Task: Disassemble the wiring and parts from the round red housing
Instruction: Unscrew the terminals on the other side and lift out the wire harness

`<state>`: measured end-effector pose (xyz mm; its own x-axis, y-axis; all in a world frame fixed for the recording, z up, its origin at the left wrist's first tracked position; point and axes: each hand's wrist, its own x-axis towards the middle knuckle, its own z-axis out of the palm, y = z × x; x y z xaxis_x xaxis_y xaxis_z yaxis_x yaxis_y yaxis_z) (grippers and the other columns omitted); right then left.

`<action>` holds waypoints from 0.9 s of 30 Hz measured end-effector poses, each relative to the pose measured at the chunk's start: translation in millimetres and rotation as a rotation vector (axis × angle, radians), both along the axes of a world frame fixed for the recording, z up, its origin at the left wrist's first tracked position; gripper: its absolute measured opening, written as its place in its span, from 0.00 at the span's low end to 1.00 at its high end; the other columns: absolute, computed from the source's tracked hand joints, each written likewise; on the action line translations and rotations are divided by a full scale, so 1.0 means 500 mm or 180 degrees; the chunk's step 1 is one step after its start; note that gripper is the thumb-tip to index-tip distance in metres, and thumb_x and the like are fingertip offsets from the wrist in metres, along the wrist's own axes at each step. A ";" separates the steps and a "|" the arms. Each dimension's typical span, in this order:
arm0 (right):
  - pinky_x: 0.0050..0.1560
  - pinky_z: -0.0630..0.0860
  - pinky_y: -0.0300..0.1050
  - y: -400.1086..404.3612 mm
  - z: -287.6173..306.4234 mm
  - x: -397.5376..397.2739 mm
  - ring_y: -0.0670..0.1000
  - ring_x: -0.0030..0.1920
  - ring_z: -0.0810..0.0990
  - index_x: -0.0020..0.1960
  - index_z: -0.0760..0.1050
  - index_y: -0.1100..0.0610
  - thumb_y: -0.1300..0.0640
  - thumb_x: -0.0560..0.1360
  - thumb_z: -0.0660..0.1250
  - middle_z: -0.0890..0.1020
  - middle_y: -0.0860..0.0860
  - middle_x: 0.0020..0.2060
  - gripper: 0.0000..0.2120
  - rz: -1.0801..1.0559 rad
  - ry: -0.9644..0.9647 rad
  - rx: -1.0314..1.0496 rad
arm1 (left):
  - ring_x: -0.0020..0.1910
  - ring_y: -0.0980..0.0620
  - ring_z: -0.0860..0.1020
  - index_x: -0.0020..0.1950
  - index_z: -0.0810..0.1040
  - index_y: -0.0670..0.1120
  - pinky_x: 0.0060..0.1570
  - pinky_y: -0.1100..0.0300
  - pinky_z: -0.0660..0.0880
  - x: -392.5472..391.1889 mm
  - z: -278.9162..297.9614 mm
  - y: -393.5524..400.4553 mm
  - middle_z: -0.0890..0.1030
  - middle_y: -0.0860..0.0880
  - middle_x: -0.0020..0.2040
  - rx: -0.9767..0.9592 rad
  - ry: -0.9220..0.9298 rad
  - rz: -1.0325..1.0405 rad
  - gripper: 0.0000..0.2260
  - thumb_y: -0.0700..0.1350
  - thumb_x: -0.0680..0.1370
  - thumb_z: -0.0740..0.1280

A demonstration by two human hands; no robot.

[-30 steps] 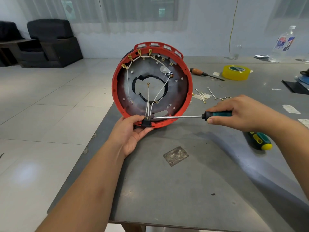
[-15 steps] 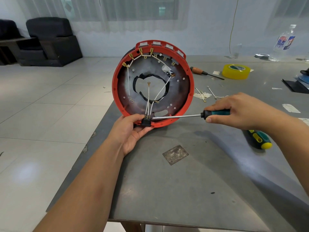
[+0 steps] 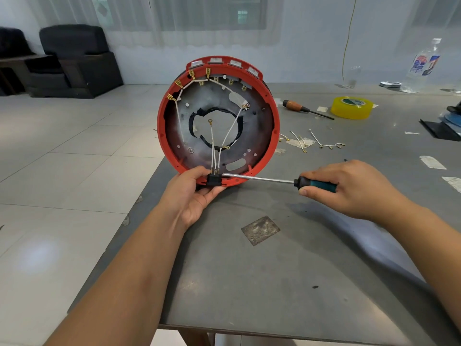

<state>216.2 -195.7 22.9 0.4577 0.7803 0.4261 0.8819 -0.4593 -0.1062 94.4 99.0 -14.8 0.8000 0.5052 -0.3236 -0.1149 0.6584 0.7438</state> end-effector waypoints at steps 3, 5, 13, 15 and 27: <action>0.39 0.83 0.55 0.002 -0.016 -0.003 0.55 0.46 0.86 0.61 0.84 0.50 0.32 0.77 0.58 0.88 0.48 0.49 0.28 0.0063 -0.0007 0.0141 | 0.44 0.41 0.88 0.49 0.76 0.38 0.38 0.48 0.86 -0.001 0.000 0.001 0.85 0.40 0.41 -0.0082 -0.0036 0.0011 0.04 0.31 0.79 0.65; 0.40 0.83 0.56 0.010 -0.024 -0.008 0.54 0.46 0.86 0.61 0.84 0.50 0.32 0.78 0.58 0.88 0.48 0.49 0.27 0.0095 0.0037 0.0195 | 0.46 0.40 0.88 0.48 0.76 0.38 0.39 0.48 0.86 -0.001 -0.001 0.002 0.84 0.40 0.42 -0.0148 -0.0041 0.0062 0.04 0.31 0.79 0.66; 0.31 0.81 0.52 0.010 -0.015 -0.020 0.55 0.40 0.85 0.59 0.84 0.45 0.32 0.79 0.56 0.88 0.45 0.44 0.24 0.0066 -0.0203 0.0264 | 0.38 0.42 0.88 0.43 0.76 0.38 0.37 0.47 0.85 -0.002 -0.001 0.002 0.84 0.43 0.32 -0.0255 -0.0181 0.0105 0.07 0.30 0.79 0.66; 0.30 0.80 0.51 0.009 -0.005 -0.022 0.55 0.39 0.84 0.58 0.84 0.43 0.33 0.79 0.57 0.87 0.44 0.42 0.23 0.0051 -0.0302 0.0224 | 0.39 0.42 0.88 0.44 0.76 0.38 0.36 0.48 0.85 -0.001 -0.003 0.002 0.83 0.43 0.32 -0.0216 -0.0165 0.0108 0.06 0.30 0.79 0.66; 0.28 0.71 0.41 0.005 0.039 -0.029 0.56 0.33 0.80 0.55 0.85 0.44 0.34 0.77 0.56 0.85 0.44 0.37 0.23 0.0040 -0.0636 -0.0008 | 0.43 0.41 0.88 0.54 0.76 0.38 0.35 0.50 0.84 0.003 -0.006 -0.001 0.86 0.41 0.41 0.0009 -0.0011 0.0063 0.06 0.31 0.79 0.65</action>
<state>201.8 -193.4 42.4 0.3544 0.7866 0.5055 0.8910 -0.4482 0.0727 96.2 98.5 -17.7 0.7911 0.5218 -0.3193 -0.1304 0.6539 0.7453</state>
